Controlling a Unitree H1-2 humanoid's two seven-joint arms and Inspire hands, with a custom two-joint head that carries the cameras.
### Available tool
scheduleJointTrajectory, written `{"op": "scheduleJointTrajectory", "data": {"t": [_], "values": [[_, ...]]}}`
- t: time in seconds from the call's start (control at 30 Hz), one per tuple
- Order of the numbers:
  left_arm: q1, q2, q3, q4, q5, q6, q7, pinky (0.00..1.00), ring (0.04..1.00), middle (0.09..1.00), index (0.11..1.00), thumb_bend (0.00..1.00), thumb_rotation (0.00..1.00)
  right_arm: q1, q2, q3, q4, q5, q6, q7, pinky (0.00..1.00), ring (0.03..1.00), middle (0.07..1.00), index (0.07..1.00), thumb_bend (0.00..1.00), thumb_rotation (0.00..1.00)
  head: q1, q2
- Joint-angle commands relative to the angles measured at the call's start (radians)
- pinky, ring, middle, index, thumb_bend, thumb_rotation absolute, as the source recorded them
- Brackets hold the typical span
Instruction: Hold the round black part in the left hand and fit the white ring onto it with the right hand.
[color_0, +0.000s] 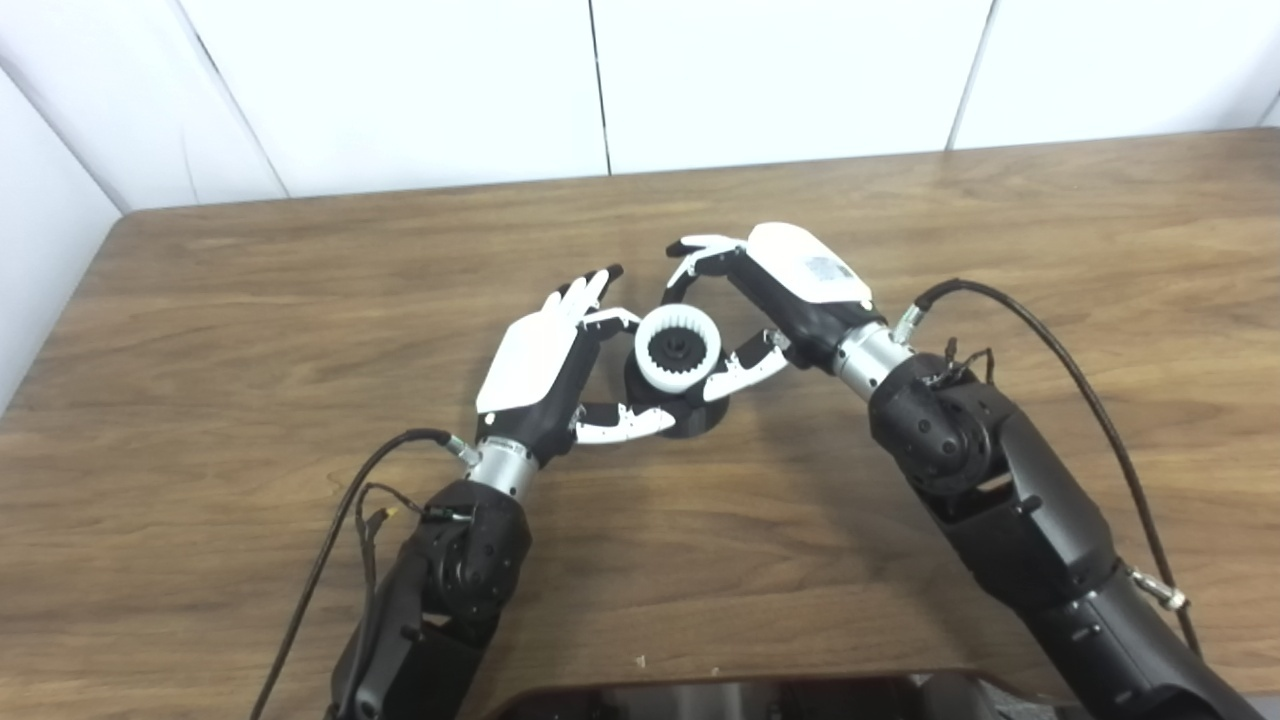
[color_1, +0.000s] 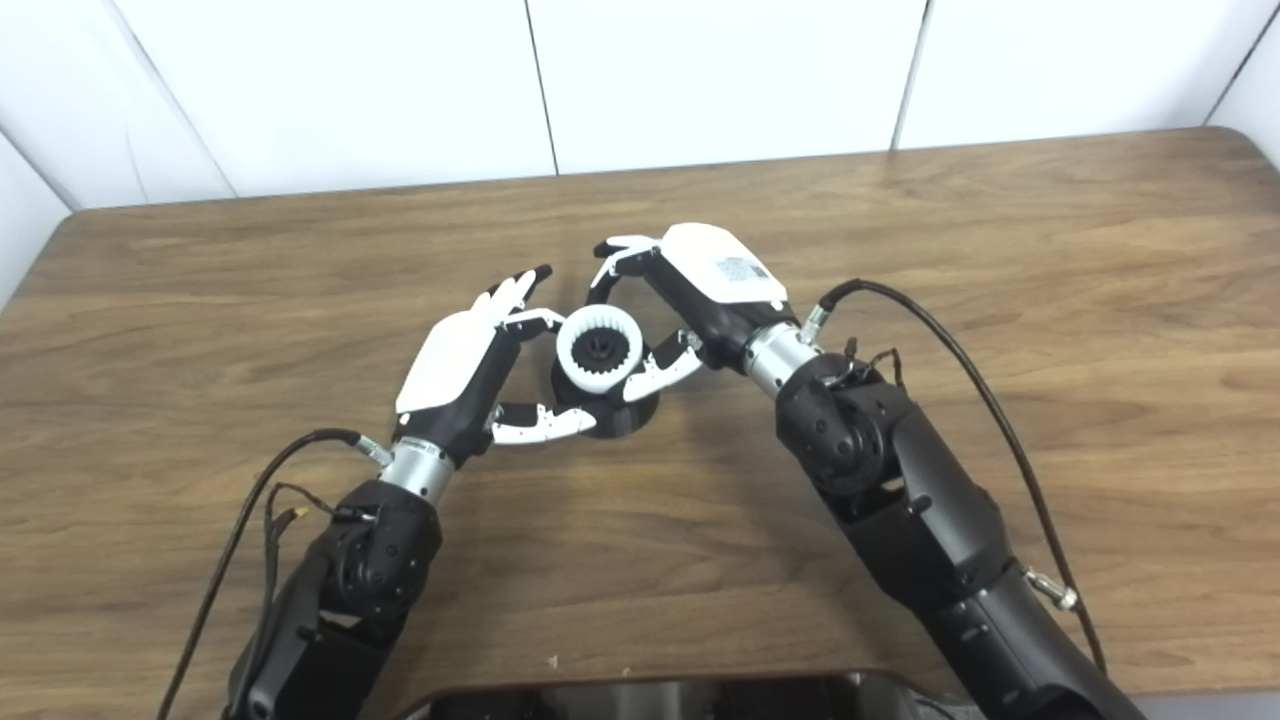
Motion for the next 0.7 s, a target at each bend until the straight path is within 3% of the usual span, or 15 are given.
{"op": "scheduleJointTrajectory", "data": {"t": [0.0,0.57,0.67], "values": [[-0.015,0.007,-0.008,-0.004,0.016,0.006,-0.024,1.00,1.000,1.000,0.607,1.00,0.41,0.016,-0.008,0.035,0.015,-0.016,-0.033,0.033,0.81,0.825,0.849,0.493,0.52,0.16,0.000,0.000],[-0.013,0.012,-0.001,-0.005,0.015,0.001,-0.017,1.00,1.000,1.000,0.629,1.00,0.41,0.063,-0.024,0.029,0.046,-0.018,-0.023,-0.010,0.81,0.829,0.854,0.495,0.52,0.16,0.000,-0.002],[-0.010,0.010,0.001,-0.007,0.015,0.002,-0.015,1.00,1.000,1.000,0.697,1.00,0.40,0.063,-0.029,0.027,0.040,-0.013,-0.024,-0.008,0.80,0.833,0.863,0.640,0.77,0.30,0.002,-0.001]]}}
